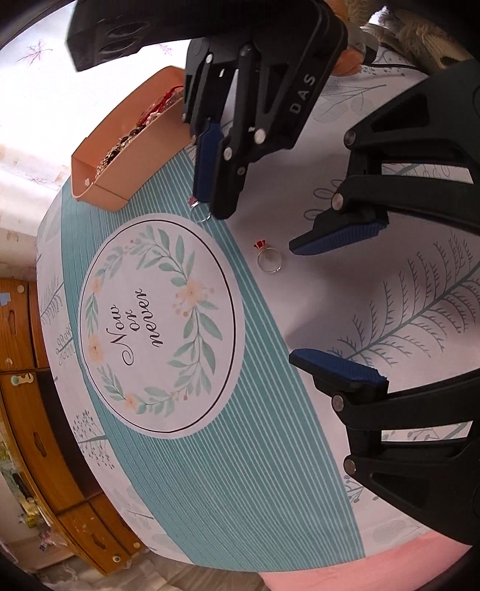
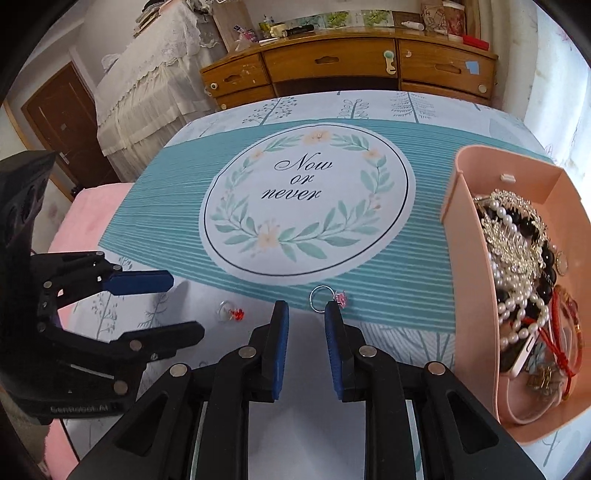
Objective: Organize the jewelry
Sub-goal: 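Grasp the silver ring with pink stone with the right tool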
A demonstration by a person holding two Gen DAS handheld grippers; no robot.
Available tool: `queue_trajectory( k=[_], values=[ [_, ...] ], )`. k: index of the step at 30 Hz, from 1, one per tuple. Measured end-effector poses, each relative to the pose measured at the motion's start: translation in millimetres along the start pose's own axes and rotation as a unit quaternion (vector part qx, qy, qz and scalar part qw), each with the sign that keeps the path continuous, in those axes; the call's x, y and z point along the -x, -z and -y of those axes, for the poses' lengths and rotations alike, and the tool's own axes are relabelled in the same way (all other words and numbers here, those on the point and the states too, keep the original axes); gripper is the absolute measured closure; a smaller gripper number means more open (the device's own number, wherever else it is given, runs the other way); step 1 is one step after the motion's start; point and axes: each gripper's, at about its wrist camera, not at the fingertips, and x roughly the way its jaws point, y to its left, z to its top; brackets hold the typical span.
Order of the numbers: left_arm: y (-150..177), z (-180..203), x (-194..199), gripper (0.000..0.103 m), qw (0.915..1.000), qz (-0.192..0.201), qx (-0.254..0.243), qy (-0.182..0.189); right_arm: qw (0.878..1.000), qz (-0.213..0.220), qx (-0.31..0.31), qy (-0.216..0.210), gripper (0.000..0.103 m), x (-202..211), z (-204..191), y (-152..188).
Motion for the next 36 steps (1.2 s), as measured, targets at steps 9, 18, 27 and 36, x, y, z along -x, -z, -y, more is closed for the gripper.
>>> queue_trajectory(
  k=[9, 18, 27, 36],
  values=[
    [4, -2, 1, 0.053, 0.9999, 0.003, -0.005, 0.010, 0.999, 0.010, 0.005, 0.038, 0.082, -9, -9, -12],
    [9, -6, 5, 0.053, 0.9998, 0.008, -0.002, 0.018, 0.998, 0.016, -0.008, 0.066, 0.082, -10, -8, -13],
    [10, -8, 6, 0.053, 0.9995, 0.014, 0.010, 0.026, 0.995, 0.030, 0.007, 0.095, 0.073, -21, -16, -23],
    [9, -8, 7, 0.053, 0.9992, 0.018, 0.010, 0.033, 0.992, 0.046, 0.031, 0.117, 0.081, -25, -19, -24]
  ],
)
